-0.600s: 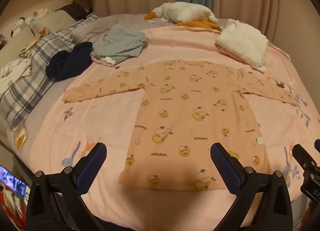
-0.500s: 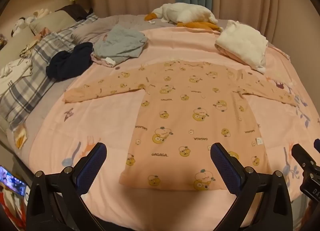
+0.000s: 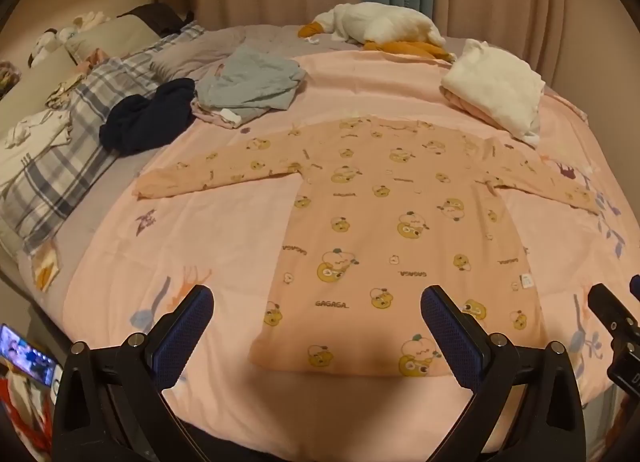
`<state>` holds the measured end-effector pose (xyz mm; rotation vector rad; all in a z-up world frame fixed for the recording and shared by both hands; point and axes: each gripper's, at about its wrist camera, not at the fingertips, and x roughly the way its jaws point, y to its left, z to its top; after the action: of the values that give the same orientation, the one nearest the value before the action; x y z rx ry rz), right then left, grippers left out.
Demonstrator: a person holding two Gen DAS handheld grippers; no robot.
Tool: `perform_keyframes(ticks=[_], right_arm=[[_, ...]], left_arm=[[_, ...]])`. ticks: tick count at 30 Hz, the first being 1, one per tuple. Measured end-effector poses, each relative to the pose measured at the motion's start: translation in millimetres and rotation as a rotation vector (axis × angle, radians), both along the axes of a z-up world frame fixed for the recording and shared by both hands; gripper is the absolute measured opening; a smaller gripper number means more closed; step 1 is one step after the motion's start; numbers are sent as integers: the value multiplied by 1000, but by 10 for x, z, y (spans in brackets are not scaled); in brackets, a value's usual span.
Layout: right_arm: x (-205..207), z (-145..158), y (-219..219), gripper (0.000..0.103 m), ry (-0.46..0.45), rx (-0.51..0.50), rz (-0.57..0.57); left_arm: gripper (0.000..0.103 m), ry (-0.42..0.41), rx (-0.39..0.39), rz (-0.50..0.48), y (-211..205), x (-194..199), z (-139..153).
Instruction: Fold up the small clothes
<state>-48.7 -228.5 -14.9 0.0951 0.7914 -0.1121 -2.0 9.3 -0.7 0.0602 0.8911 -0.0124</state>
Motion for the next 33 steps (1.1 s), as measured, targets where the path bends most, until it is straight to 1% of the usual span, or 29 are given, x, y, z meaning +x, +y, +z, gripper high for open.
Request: perform_keyframes(ticks=[8, 33], right_arm=[[36, 2, 30, 103, 8, -4, 7], [34, -60, 34, 103, 11, 7, 5]], left_arm=[[102, 3, -9, 0, 11, 16, -3], [102, -3, 3, -1, 8, 11, -9]])
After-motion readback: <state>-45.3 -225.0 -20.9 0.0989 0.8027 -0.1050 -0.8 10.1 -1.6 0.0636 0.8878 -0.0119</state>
